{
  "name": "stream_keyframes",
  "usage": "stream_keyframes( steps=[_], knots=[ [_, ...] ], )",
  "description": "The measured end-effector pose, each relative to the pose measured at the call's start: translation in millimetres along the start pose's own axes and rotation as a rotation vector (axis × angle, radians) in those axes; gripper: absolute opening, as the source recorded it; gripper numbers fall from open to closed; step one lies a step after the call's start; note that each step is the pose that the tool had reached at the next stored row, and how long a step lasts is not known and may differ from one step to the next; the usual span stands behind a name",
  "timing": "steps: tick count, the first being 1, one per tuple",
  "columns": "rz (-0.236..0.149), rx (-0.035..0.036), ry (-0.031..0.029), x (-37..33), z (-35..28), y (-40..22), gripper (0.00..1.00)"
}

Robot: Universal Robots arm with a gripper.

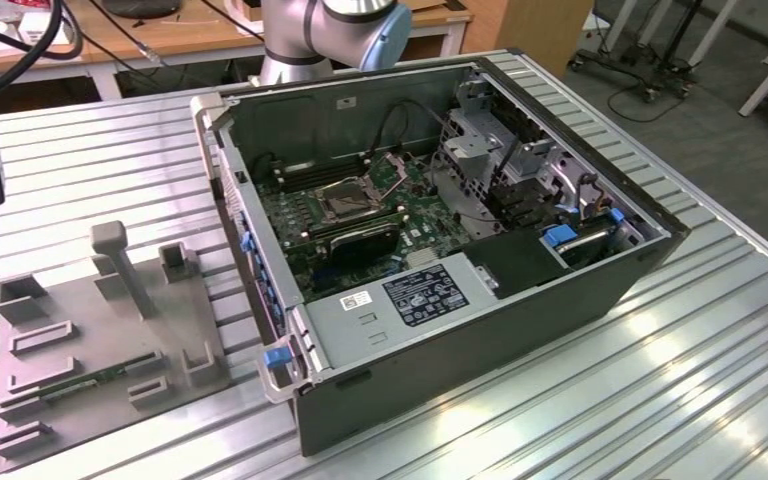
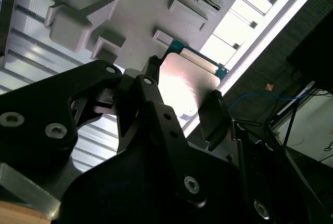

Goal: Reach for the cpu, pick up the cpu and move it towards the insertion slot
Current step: 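Pick up the cpu and move it towards the insertion slot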

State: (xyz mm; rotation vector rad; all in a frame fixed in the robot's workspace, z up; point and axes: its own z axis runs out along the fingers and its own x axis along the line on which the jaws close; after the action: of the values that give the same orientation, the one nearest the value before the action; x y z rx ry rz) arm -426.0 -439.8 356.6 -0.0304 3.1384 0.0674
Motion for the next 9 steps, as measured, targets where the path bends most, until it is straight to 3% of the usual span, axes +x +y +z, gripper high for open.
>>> stream_keyframes(
  steps=[9],
  knots=[
    [0.000, 0.0000, -0.0001, -5.4, 0.1, -0.1, 0.54]
  ],
)
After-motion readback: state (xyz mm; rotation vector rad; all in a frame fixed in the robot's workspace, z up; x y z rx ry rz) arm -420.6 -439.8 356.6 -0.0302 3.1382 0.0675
